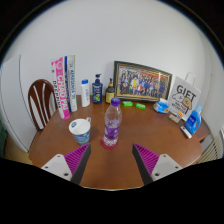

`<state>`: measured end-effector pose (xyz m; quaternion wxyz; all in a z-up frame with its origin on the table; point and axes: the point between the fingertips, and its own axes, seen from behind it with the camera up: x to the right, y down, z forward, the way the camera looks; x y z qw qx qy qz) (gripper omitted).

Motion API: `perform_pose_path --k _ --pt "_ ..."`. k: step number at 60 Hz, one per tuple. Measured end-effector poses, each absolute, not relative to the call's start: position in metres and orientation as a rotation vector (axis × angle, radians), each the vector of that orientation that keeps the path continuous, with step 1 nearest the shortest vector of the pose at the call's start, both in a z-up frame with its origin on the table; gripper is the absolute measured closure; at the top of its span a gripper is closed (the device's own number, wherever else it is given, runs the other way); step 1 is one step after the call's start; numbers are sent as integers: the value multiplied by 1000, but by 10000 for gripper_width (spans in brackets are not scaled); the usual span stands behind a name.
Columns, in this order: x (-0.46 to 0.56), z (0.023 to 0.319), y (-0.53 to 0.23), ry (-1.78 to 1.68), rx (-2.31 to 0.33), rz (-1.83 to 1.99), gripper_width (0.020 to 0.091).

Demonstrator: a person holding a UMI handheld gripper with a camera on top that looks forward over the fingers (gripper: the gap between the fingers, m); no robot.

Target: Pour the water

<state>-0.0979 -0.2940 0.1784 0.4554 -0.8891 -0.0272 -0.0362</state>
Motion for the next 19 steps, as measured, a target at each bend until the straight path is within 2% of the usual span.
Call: perform_pose_path --k 19 --pt "-86 188 -337 -102 -2218 -134 249"
